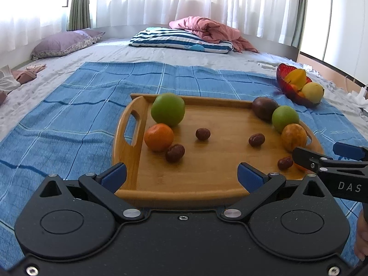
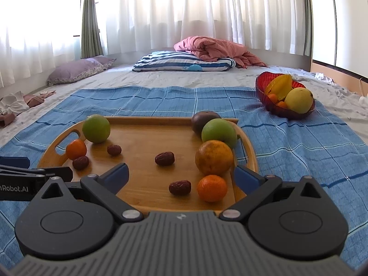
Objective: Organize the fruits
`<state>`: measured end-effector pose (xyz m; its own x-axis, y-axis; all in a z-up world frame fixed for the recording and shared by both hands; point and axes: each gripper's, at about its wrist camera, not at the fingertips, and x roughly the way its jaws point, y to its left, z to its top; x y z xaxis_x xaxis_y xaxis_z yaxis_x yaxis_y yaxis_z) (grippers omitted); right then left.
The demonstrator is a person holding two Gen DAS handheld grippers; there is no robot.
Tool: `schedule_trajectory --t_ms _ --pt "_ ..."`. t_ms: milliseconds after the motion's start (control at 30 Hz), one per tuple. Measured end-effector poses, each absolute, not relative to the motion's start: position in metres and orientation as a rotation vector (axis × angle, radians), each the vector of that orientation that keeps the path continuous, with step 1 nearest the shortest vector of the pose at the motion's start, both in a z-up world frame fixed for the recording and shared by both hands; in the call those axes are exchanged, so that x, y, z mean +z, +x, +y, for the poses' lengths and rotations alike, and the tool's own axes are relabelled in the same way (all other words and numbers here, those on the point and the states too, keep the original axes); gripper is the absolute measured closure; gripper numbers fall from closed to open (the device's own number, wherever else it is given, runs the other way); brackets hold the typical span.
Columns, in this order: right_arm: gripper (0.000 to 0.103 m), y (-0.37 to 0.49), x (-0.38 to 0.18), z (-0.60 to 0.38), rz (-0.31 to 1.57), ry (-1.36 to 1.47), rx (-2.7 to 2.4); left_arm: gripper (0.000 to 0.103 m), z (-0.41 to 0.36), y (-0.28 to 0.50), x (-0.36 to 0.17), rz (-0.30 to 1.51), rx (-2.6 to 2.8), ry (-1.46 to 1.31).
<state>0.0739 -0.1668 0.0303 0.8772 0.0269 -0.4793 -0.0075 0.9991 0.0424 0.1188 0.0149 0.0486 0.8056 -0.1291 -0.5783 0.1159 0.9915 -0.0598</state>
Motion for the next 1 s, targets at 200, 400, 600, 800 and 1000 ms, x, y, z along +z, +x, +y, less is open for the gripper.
schedule_trajectory --t_ms 200,400,600,800,1000 --pt "0.0 0.063 0.027 -0.166 0.488 0.04 0.009 0.0 0.015 0.112 0.042 0.627 -0.129 -0.019" --pt "0.0 0.054 0.02 -0.163 0.486 0.032 0.004 0.0 0.017 0.104 0.036 0.631 -0.118 -0.031" --pt "0.0 0.049 0.009 -0.163 0.506 0.036 -0.003 0.0 0.017 0.096 0.027 0.642 -0.108 -0.025" --pt "0.0 0.043 0.0 -0.163 0.523 0.026 -0.01 0.0 0.016 0.089 0.019 0.654 -0.107 -0.011" --pt "0.0 0.037 -0.006 -0.162 0.532 0.025 -0.01 0.0 0.016 0.084 0.014 0.651 -0.106 -0.003"
